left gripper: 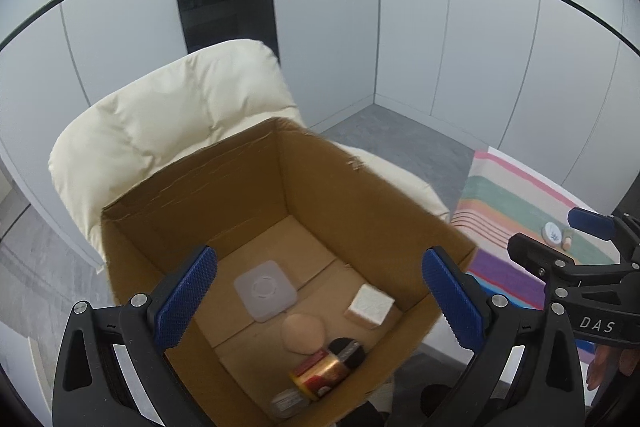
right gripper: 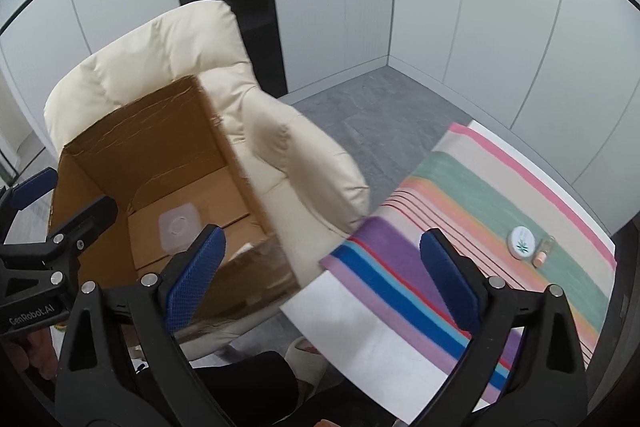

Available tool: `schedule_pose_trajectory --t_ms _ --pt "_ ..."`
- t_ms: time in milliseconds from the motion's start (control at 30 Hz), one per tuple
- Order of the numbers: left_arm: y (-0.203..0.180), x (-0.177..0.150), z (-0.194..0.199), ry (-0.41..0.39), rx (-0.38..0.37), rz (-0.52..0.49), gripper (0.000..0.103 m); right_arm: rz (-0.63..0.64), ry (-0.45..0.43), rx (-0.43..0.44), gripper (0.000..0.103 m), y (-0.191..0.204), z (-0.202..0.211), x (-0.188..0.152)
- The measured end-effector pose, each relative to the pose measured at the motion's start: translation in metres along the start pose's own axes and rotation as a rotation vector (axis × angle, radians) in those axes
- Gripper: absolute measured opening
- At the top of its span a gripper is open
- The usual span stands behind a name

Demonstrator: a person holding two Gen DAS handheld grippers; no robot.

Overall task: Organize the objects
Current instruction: 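Move both tools back over the table toward the white compact and bottle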

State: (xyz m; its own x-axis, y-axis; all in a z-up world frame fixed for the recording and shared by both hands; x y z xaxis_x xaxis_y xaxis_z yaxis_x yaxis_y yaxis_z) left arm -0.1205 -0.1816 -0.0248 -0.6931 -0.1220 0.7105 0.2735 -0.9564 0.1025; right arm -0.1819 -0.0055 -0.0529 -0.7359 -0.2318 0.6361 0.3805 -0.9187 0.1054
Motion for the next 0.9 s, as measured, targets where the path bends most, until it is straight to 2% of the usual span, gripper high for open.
schedule_pose_trajectory --t_ms 367,900 --pt "-0.054 0.007 -0.001 -0.005 -0.068 -0.064 0.103 -0.089 -0.018 -0.104 0.103 -0.065 0.019 -0.009" --pt "-0.123 0.011 -0.003 0.010 -0.156 -0.126 0.103 -0.184 -0.020 -0.189 0.103 -0.130 0.044 -0.032"
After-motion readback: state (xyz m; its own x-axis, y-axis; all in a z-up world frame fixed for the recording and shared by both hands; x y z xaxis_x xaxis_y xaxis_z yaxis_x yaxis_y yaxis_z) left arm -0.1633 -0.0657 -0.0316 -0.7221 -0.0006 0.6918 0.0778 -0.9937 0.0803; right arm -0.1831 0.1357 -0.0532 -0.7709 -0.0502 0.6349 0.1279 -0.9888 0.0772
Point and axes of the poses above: each gripper's, at about its wrist camera, not at the fingertips, and z roughly against the way its jaws point, y to its left, x to its top, the point moved 3 cm from there along -z, roughly the way its jaws point, and after that the axes turned 5 degrees about x, right-handed, at the moved point
